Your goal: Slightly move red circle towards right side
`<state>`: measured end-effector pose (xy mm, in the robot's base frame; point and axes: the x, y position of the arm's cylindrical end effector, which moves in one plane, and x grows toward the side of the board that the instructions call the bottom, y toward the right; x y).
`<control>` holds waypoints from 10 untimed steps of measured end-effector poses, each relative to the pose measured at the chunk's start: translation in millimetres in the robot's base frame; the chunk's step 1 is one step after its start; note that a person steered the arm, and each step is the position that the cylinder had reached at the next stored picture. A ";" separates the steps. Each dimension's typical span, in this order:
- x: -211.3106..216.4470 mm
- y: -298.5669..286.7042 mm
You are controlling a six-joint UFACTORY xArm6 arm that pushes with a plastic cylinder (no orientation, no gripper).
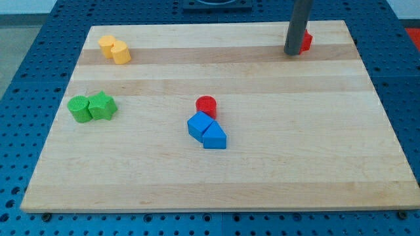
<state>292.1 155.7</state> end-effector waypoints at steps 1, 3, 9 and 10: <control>2.0 -4.9; 50.5 -82.7; 145.4 -212.2; 157.9 -212.2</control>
